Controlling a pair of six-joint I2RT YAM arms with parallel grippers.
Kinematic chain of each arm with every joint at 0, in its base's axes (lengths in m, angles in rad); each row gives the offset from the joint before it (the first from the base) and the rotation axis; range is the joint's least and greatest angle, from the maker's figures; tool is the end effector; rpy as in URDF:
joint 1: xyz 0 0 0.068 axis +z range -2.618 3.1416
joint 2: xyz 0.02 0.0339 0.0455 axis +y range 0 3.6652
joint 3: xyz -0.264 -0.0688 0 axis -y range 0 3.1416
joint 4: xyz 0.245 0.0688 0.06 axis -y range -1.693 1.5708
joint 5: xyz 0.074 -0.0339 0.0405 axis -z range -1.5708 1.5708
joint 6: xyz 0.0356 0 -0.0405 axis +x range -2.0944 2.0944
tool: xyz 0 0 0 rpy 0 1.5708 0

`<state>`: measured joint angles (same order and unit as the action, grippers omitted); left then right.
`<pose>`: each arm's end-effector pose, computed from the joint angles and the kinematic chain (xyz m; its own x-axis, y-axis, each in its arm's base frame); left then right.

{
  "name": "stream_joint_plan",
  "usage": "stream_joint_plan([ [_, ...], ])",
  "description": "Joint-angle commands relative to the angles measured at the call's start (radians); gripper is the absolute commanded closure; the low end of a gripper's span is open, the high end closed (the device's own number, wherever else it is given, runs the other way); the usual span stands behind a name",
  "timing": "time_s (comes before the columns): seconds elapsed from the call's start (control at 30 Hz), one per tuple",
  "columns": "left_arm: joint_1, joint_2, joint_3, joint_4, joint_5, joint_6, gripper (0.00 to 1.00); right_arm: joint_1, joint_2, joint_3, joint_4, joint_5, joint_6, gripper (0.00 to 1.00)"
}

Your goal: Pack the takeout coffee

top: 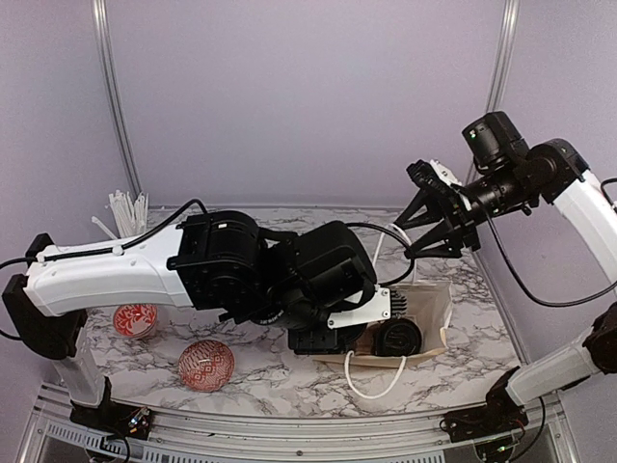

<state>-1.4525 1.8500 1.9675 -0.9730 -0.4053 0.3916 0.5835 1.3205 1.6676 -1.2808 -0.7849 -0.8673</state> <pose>0.0610 -0.3946 0.3750 0.2543 0.8323 -0.4926 0.8493 0.0515 0.5254 0.1727 0.1442 0.4293 0.1308 -0.5601 -0.8180 -0.9907 -0.1056 -0.0861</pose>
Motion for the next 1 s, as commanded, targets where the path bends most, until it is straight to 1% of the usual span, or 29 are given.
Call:
stream_joint_plan([
  [0.0, -0.048, 0.027, 0.028, -0.08, -0.072, -0.036, 0.4, -0.08, -0.024, 0.109, 0.003, -0.116, 0.003, 0.43],
  [0.07, -0.073, 0.04, 0.024, -0.097, -0.115, -0.054, 0.4, -0.107, -0.012, 0.1, 0.087, -0.085, 0.075, 0.42],
  [0.2, -0.13, 0.046, 0.005, -0.122, -0.194, -0.099, 0.42, -0.117, 0.023, -0.011, 0.278, 0.068, 0.223, 0.43],
  [0.33, -0.155, 0.034, -0.008, -0.124, -0.222, -0.144, 0.43, -0.117, 0.09, -0.115, 0.41, 0.125, 0.291, 0.42],
  [0.5, -0.175, 0.022, -0.045, -0.123, -0.233, -0.174, 0.43, -0.117, 0.198, -0.204, 0.566, 0.293, 0.361, 0.43],
  [0.6, -0.181, 0.015, -0.075, -0.124, -0.235, -0.189, 0.43, -0.116, 0.28, -0.222, 0.587, 0.313, 0.386, 0.44],
  [0.8, -0.183, 0.001, -0.118, -0.112, -0.27, -0.205, 0.44, -0.1, 0.427, -0.246, 0.583, 0.286, 0.406, 0.45],
  [0.97, -0.183, -0.03, -0.173, -0.036, -0.302, -0.169, 0.44, -0.063, 0.533, -0.246, 0.551, 0.29, 0.394, 0.45],
])
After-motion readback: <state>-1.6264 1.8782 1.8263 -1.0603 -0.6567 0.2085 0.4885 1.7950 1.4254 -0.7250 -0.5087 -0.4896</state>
